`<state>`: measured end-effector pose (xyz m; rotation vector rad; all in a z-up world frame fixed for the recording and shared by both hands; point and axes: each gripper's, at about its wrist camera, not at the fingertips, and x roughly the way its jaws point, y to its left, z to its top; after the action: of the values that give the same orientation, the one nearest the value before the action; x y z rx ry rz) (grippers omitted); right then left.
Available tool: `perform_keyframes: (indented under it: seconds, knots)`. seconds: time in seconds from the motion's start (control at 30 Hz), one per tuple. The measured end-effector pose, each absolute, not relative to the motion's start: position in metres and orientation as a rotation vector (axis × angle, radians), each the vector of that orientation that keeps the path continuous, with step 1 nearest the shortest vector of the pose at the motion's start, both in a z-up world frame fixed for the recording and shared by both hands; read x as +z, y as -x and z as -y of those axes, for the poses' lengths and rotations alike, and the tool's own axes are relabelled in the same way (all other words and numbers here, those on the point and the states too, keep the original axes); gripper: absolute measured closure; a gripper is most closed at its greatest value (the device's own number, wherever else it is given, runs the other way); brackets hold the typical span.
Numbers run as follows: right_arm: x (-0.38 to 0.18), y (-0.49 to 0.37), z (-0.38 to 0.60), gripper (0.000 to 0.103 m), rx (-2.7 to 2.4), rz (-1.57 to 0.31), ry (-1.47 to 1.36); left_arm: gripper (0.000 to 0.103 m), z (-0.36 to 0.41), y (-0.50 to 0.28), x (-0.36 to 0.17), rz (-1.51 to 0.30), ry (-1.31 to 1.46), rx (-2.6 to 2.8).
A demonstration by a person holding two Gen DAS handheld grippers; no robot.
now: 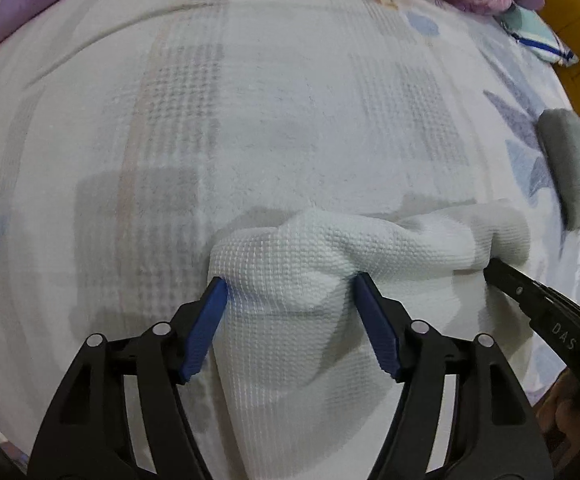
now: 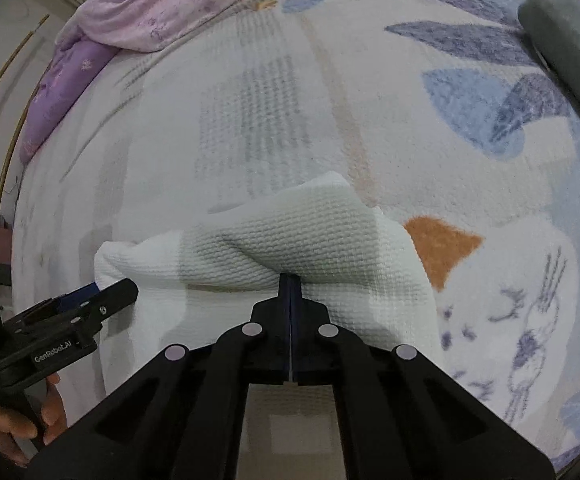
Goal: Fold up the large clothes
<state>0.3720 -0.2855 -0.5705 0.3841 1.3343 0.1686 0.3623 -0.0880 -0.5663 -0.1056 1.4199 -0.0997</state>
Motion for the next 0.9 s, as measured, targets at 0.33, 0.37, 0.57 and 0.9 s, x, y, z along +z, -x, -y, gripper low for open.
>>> perform_keyframes:
  seconds: [0.33,0.37,0.57,0.9]
  knots:
    - [-0.534,-0.295,0.308,0.097,0.174,-1.423,-0.523,0.033,0.035,-0.287,-0.534,-1.350,0.367,-0.189]
    - [-0.532,-0.281,0.307,0.097,0.178,-1.437,-0.530,0.033,0.033,-0.273,-0.532,-1.350,0.385,-0.196]
    - [-0.566,-0.223,0.301,0.103,0.151,-1.532,-0.479,0.033,0.039,-0.190,-0.557,-1.476,0.479,-0.219]
    - [-0.578,-0.211,0.304,0.103,0.099,-1.480,-0.397,0.032,0.040,-0.139,-0.564,-1.455,0.631,-0.245]
